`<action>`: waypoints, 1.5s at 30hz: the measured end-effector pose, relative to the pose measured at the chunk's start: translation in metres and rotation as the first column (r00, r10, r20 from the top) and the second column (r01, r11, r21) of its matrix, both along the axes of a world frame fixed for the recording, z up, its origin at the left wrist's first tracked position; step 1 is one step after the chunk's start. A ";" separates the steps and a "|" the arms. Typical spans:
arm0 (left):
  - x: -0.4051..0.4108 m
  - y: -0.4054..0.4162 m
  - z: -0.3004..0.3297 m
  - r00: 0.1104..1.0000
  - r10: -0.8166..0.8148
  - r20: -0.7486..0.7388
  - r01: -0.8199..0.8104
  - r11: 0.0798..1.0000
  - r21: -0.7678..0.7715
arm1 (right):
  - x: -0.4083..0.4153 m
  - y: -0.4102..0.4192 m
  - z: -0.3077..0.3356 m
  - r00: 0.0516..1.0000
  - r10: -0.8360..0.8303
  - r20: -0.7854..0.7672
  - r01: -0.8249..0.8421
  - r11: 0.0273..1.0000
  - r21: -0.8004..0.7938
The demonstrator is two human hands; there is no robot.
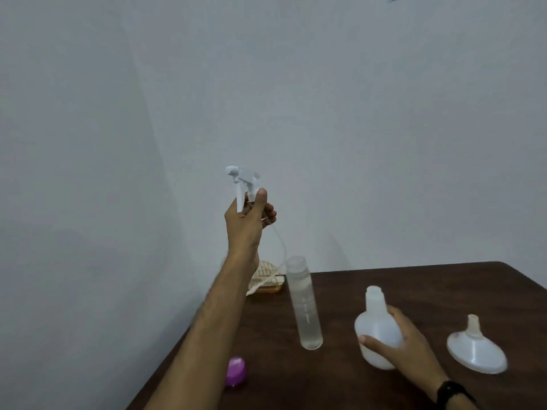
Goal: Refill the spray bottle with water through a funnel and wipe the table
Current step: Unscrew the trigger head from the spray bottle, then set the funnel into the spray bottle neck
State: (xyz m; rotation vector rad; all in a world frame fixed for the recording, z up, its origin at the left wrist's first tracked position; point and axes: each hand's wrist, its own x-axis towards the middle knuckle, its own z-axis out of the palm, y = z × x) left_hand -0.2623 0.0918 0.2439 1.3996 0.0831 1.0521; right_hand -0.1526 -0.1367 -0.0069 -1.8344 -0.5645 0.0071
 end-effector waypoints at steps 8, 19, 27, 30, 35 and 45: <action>-0.031 0.094 -0.112 0.808 0.346 -0.477 -0.299 0.938 0.174 | -0.020 0.003 0.005 1.000 0.002 0.013 -0.001 0.998 -0.063; -0.033 0.125 -0.195 0.307 0.534 -0.788 -0.242 0.844 0.478 | -0.028 0.010 0.007 1.000 0.020 0.014 -0.018 0.992 -0.123; -0.030 0.133 -0.218 0.120 0.498 -0.859 -0.198 0.860 0.470 | -0.028 0.010 0.007 0.999 0.034 0.020 -0.032 0.994 -0.100; -0.024 0.136 -0.223 0.132 0.488 -0.863 -0.188 0.867 0.462 | -0.026 0.010 0.007 0.999 0.041 0.019 -0.039 0.995 -0.096; -0.017 0.133 -0.218 0.109 0.570 -0.815 -0.279 0.804 0.525 | -0.024 0.010 0.005 0.999 0.044 0.005 -0.043 0.996 -0.083; -0.022 0.001 -0.190 0.792 0.593 -0.148 -0.442 0.723 0.532 | -0.025 0.010 0.002 0.997 0.069 0.044 -0.064 0.992 -0.107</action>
